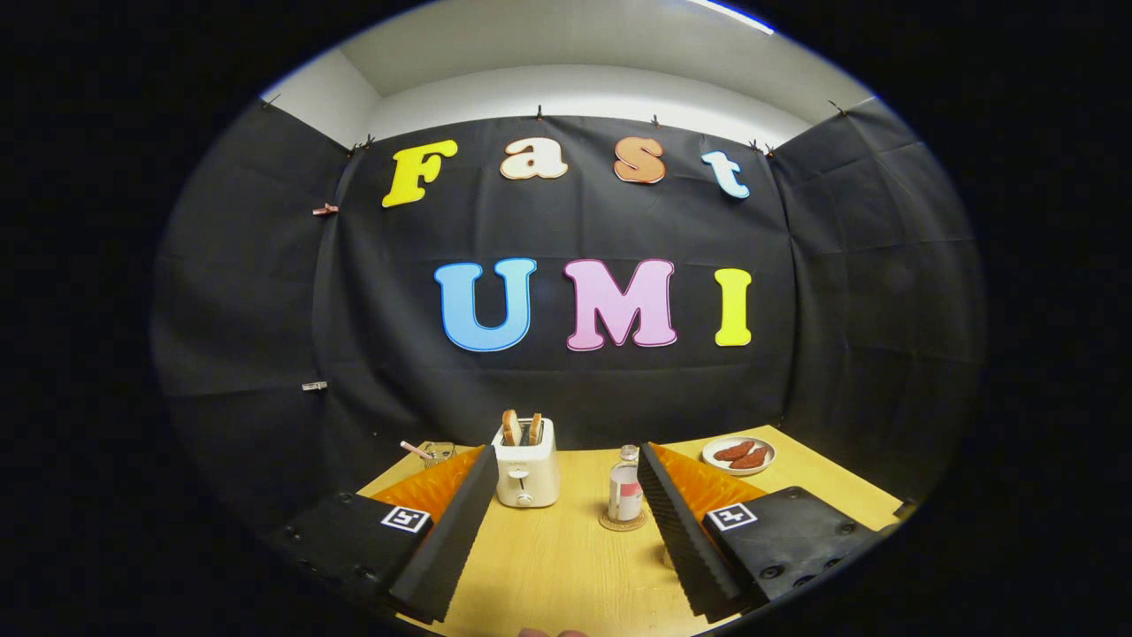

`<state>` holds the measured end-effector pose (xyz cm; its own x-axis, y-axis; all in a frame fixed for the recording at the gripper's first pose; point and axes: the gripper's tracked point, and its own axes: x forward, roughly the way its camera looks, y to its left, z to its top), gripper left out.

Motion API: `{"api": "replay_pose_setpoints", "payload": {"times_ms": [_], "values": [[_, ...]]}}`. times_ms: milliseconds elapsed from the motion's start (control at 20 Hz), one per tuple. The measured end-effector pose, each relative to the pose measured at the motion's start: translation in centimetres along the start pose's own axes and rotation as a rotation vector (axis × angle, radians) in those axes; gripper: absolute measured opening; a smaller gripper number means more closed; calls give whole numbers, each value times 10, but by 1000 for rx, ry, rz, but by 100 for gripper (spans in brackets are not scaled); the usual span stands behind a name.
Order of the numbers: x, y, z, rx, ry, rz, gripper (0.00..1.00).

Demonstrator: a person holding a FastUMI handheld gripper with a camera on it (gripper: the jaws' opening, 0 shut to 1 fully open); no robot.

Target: Take the bottle from table, then pour the juice into the cup, finally place the bottle on the coaster

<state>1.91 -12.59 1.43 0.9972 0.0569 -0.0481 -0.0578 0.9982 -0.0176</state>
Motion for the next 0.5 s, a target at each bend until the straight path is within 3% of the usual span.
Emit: {"api": "replay_pose_setpoints", "payload": {"times_ms": [500], "values": [[-1,-49,-2,35,21,-80,99]]}}
